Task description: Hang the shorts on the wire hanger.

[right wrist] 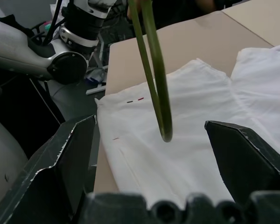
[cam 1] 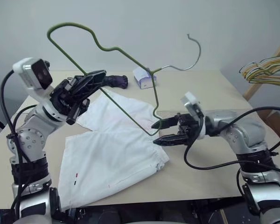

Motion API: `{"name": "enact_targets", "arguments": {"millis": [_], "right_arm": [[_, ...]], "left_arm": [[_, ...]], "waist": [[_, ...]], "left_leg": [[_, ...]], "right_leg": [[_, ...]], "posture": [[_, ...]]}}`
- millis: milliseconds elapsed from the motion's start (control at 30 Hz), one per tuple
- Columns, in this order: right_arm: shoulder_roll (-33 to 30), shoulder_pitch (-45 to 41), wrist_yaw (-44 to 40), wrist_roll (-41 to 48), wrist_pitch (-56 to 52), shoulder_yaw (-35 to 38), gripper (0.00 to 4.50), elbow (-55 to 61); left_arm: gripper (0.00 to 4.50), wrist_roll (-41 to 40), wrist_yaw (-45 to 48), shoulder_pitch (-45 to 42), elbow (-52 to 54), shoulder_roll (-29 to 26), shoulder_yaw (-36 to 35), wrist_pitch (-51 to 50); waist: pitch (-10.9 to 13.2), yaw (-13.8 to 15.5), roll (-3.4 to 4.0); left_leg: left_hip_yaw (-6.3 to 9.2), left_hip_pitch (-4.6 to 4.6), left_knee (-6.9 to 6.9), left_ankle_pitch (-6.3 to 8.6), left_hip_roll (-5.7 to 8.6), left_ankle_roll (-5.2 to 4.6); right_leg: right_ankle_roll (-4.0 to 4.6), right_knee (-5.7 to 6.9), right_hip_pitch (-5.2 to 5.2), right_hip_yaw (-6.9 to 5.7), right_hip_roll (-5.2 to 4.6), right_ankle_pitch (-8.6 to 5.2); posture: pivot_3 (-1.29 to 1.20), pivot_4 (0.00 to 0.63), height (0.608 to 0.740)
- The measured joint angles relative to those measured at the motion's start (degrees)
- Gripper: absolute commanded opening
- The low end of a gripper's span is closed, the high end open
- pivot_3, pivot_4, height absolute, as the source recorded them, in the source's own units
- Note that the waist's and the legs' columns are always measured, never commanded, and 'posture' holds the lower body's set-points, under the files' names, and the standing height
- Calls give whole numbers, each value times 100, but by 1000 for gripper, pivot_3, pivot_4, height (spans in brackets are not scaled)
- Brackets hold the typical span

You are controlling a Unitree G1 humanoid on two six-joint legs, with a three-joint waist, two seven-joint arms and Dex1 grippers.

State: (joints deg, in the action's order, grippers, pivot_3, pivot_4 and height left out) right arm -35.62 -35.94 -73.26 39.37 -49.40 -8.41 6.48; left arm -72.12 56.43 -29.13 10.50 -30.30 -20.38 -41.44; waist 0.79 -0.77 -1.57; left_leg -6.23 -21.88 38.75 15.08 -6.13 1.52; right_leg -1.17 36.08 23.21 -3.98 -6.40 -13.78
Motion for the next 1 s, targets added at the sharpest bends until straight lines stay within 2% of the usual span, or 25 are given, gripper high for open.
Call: {"name": "enact_targets", "arguments": {"millis": [233, 333, 633, 667, 700, 800, 1000], "right_arm": [[150, -197, -45, -132, 112, -260, 4360, -30], [161, -205, -60, -188, 149, -259, 3458, -75], [192, -233, -83, -221, 150, -254, 252, -238], [192, -232, -127, -218, 152, -258, 18, -217], [193, -232, -144, -218, 154, -257, 18, -195], [202, -222, -132, -215, 153, -255, 0, -200], [352, -185, 208, -66, 98, 70, 0, -213]], "left_arm": [[0, 3, -46, 9, 23, 78, 11, 3], [0, 3, -76, 54, 72, 79, 10, 3], [0, 13, -65, 94, 126, 98, 10, 22], [0, 65, -75, 99, 118, 106, 6, 83], [0, 119, -70, 107, 107, 114, 4, 153], [762, 258, -64, 176, 107, 140, 12, 267], [2710, 774, -281, 236, 103, 109, 366, 233]], "waist": [[1, -4, 1], [1, 1, 1], [1, 2, 2], [1, 3, 2], [2, 3, 3], [1, 2, 3], [2, 10, 3]], "left_leg": [[0, -1, 0, 0, 0, 0], [0, 0, 0, 0, 0, 0], [0, 0, 0, 0, 0, 0], [0, 0, 0, 0, 0, 0], [0, 0, 0, 0, 0, 0], [0, 1, 1, 0, 0, 0], [0, -1, 1, 0, 0, 0]], "right_leg": [[0, 0, 0, 0, 0, 0], [0, 0, 0, 0, 0, 0], [0, 0, 0, 0, 0, 0], [0, 1, 0, 0, 0, 0], [0, 1, 1, 0, 0, 0], [0, 1, 0, 0, 0, 0], [-1, 1, 0, 0, 0, 0]], "posture": [[25, 0, 740], [26, 0, 740], [23, 0, 740], [18, 0, 740], [17, 0, 740], [14, 0, 740], [12, 0, 740]]}}
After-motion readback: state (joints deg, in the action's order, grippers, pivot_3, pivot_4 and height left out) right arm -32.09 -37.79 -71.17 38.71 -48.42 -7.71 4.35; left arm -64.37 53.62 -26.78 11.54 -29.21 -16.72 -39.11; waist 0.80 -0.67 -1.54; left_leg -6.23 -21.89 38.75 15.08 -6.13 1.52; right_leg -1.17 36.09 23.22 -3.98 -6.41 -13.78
